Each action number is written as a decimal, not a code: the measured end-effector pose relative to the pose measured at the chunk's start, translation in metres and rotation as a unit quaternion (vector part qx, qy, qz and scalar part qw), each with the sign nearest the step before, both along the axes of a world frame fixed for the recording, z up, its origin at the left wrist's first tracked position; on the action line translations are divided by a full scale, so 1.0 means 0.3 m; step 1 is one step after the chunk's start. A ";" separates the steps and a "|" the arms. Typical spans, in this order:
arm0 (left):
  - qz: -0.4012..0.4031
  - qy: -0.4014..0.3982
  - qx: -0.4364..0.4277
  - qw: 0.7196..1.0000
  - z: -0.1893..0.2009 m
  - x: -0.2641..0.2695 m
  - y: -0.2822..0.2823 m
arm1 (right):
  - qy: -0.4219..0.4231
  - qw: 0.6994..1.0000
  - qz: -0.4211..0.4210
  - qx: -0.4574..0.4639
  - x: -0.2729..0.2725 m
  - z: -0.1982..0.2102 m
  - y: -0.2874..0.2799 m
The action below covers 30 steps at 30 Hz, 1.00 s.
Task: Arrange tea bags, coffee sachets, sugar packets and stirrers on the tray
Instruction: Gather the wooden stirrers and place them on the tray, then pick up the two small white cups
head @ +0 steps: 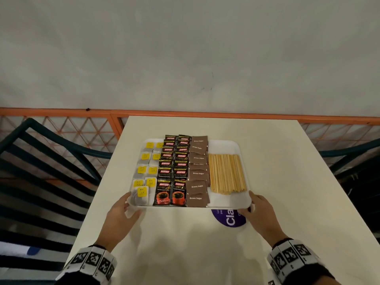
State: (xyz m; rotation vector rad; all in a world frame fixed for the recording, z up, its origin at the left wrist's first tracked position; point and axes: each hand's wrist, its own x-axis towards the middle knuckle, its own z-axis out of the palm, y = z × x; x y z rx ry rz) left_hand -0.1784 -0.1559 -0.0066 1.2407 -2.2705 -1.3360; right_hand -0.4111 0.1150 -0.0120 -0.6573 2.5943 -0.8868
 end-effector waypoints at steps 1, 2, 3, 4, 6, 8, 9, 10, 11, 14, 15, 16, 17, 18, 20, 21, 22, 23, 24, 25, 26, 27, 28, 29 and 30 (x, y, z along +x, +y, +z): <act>-0.001 0.004 -0.001 1.000 0.002 -0.019 -0.015 | 0.002 1.000 0.000 -0.005 -0.017 -0.007 -0.017; -0.002 0.008 -0.001 1.000 0.003 -0.038 -0.032 | 0.006 1.000 0.003 -0.008 -0.034 -0.010 -0.036; -0.003 0.013 0.000 1.000 0.005 -0.055 -0.048 | 0.012 1.000 0.007 -0.008 -0.049 -0.013 -0.055; -0.006 0.018 -0.001 1.000 0.006 -0.071 -0.065 | 0.019 1.000 0.011 -0.008 -0.065 -0.016 -0.075; -0.017 0.027 -0.005 0.999 0.006 -0.101 -0.095 | 0.024 0.999 0.017 -0.011 -0.093 -0.019 -0.110; -0.029 0.035 -0.013 0.999 0.005 -0.125 -0.122 | 0.023 0.999 0.021 -0.020 -0.118 -0.023 -0.140; -0.034 0.039 -0.017 0.999 0.005 -0.136 -0.134 | 0.021 0.999 0.022 -0.024 -0.131 -0.028 -0.154; -0.037 0.041 -0.023 0.998 0.003 -0.145 -0.147 | 0.019 0.999 0.022 -0.028 -0.144 -0.032 -0.168; -0.039 0.041 -0.028 0.998 0.002 -0.152 -0.159 | 0.015 0.999 0.019 -0.031 -0.157 -0.040 -0.181; -0.028 0.035 -0.024 0.999 -0.003 -0.164 -0.186 | 0.008 0.999 0.010 -0.034 -0.184 -0.053 -0.214; -0.022 0.033 -0.020 0.999 -0.006 -0.165 -0.192 | 0.006 0.999 0.008 -0.035 -0.188 -0.054 -0.223; -0.016 0.027 -0.018 0.999 -0.008 -0.166 -0.198 | 0.004 0.999 0.007 -0.038 -0.188 -0.054 -0.228; -0.012 0.020 -0.018 1.000 -0.009 -0.167 -0.202 | 0.006 0.999 0.006 -0.039 -0.187 -0.054 -0.232; -0.010 0.014 -0.020 1.000 -0.007 -0.168 -0.204 | 0.008 0.999 0.003 -0.040 -0.185 -0.055 -0.233; -0.010 0.009 -0.028 1.000 -0.002 -0.170 -0.203 | 0.006 0.999 -0.004 -0.041 -0.178 -0.054 -0.237; -0.009 0.006 -0.030 0.999 0.002 -0.171 -0.200 | -0.003 0.999 -0.009 -0.044 -0.175 -0.052 -0.236; -0.010 0.004 -0.027 1.000 0.002 -0.169 -0.201 | -0.015 0.999 -0.014 -0.051 -0.172 -0.047 -0.237; -0.013 -0.001 -0.024 1.000 -0.002 -0.166 -0.201 | -0.027 0.998 -0.018 -0.057 -0.167 -0.040 -0.237; -0.016 -0.009 -0.022 1.000 -0.010 -0.162 -0.205 | -0.036 0.997 -0.022 -0.065 -0.160 -0.031 -0.236; -0.017 -0.024 -0.027 0.999 -0.019 -0.156 -0.209 | -0.041 0.996 -0.027 -0.071 -0.151 -0.023 -0.234; -0.017 -0.042 -0.040 0.998 -0.032 -0.148 -0.212 | -0.045 0.996 -0.033 -0.074 -0.138 -0.017 -0.229; -0.012 -0.062 -0.060 0.996 -0.045 -0.141 -0.208 | -0.049 0.996 -0.041 -0.065 -0.122 -0.013 -0.221; -0.003 -0.075 -0.084 0.994 -0.056 -0.134 -0.194 | -0.052 0.996 -0.051 -0.044 -0.104 -0.012 -0.209; 0.009 -0.075 -0.105 0.992 -0.056 -0.130 -0.163 | -0.056 0.996 -0.059 -0.019 -0.082 -0.012 -0.193; 0.012 -0.066 -0.121 0.990 -0.056 -0.124 -0.121 | -0.060 0.996 -0.065 -0.002 -0.057 -0.013 -0.172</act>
